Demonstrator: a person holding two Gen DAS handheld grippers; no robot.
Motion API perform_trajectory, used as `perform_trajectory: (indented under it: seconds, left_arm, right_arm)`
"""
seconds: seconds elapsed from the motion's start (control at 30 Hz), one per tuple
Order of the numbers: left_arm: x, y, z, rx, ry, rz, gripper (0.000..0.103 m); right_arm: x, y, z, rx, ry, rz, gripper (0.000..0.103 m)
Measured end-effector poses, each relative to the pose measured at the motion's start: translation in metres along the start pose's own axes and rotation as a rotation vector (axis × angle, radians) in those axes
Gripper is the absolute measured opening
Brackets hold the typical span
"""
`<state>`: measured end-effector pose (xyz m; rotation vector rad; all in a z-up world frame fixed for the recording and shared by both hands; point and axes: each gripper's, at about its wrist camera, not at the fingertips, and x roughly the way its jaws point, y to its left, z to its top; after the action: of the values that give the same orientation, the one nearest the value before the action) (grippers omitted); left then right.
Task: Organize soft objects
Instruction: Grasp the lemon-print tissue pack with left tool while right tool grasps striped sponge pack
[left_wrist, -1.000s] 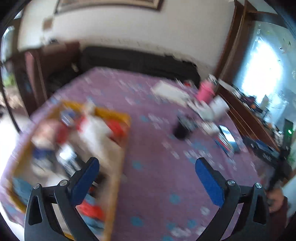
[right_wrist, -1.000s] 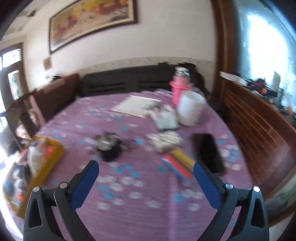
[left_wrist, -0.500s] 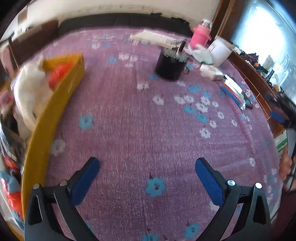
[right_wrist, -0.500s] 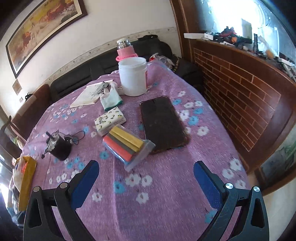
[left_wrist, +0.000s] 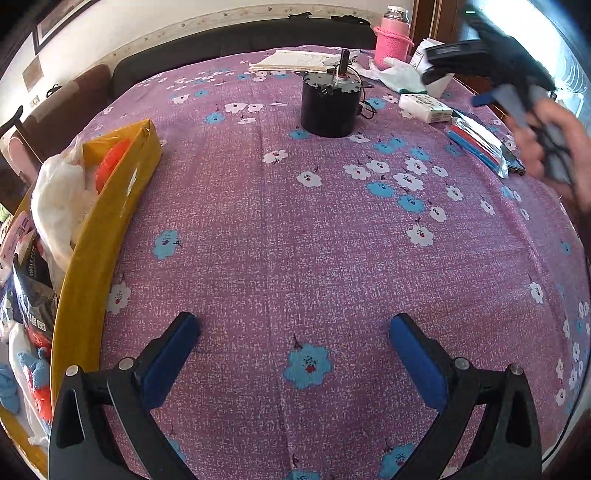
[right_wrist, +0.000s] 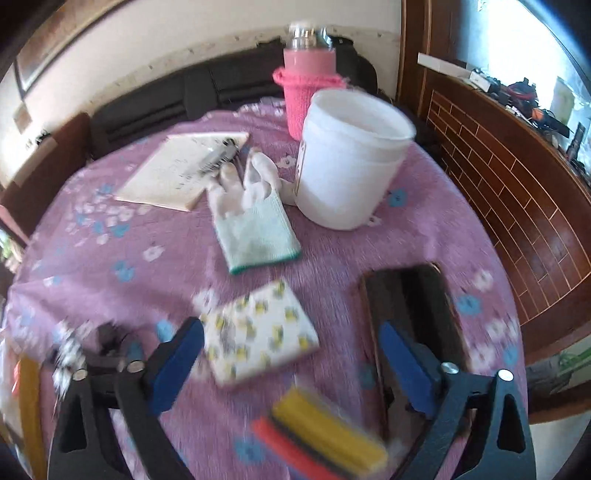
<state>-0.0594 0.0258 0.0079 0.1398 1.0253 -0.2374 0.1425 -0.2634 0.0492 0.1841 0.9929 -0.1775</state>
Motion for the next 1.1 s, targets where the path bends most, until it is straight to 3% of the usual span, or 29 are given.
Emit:
perform_trajectory:
  seconds: [0.03, 0.1, 0.2, 0.37, 0.43, 0.5, 0.53, 0.57, 0.6, 0.67, 0.73, 0.8, 0.97, 1.1]
  left_arm:
    - [0.001, 0.000, 0.000, -0.001, 0.000, 0.000, 0.103]
    - [0.002, 0.000, 0.000, -0.001, 0.000, 0.000, 0.103]
    - [0.001, 0.001, 0.000, -0.001, 0.000, 0.000, 0.103]
    - [0.001, 0.001, 0.000, -0.001, 0.000, 0.000, 0.103]
    - [0.001, 0.001, 0.000, -0.001, 0.000, -0.001, 0.103]
    - [0.001, 0.001, 0.000, -0.001, 0.000, 0.000, 0.103]
    - [0.001, 0.001, 0.000, -0.001, 0.000, 0.000, 0.103]
    - [0.001, 0.000, 0.000, -0.001, 0.000, 0.001, 0.103]
    - [0.002, 0.000, 0.000, -0.001, 0.000, 0.001, 0.103]
    - [0.002, 0.001, 0.000, -0.002, 0.000, 0.001, 0.103]
    - [0.002, 0.001, 0.000, -0.005, 0.001, 0.002, 0.103]
    - [0.002, 0.000, 0.000, -0.008, 0.001, 0.006, 0.103]
    - [0.002, 0.001, 0.000, 0.005, 0.002, -0.009, 0.103]
    - [-0.006, 0.008, 0.001, -0.018, -0.002, -0.104, 0.103]
  right_arm:
    - [0.012, 0.003, 0.006, 0.000, 0.025, -0.011, 0.089]
    - [0.030, 0.008, 0.012, 0.006, 0.078, -0.026, 0.069]
    - [0.030, 0.019, 0.010, -0.002, 0.081, 0.032, 0.056]
    - [-0.005, 0.069, -0.033, -0.271, 0.110, 0.137, 0.054]
    - [-0.023, 0.087, -0.064, -0.379, 0.183, 0.281, 0.054]
    - [-0.050, 0.093, -0.088, -0.464, 0.198, 0.388, 0.055]
    - [-0.072, 0.088, -0.096, -0.483, 0.151, 0.422, 0.057]
    - [-0.085, 0.081, -0.096, -0.475, 0.110, 0.424, 0.070]
    - [-0.098, 0.069, -0.094, -0.446, 0.055, 0.401, 0.087]
    - [-0.115, 0.038, -0.084, -0.361, -0.078, 0.239, 0.098]
    - [-0.108, 0.015, -0.076, -0.311, -0.102, 0.124, 0.098]
    - [-0.083, -0.003, -0.069, -0.264, -0.046, 0.068, 0.097]
    - [-0.041, -0.014, -0.061, -0.231, -0.010, 0.023, 0.097]
    - [-0.028, -0.008, -0.062, -0.206, 0.020, 0.037, 0.091]
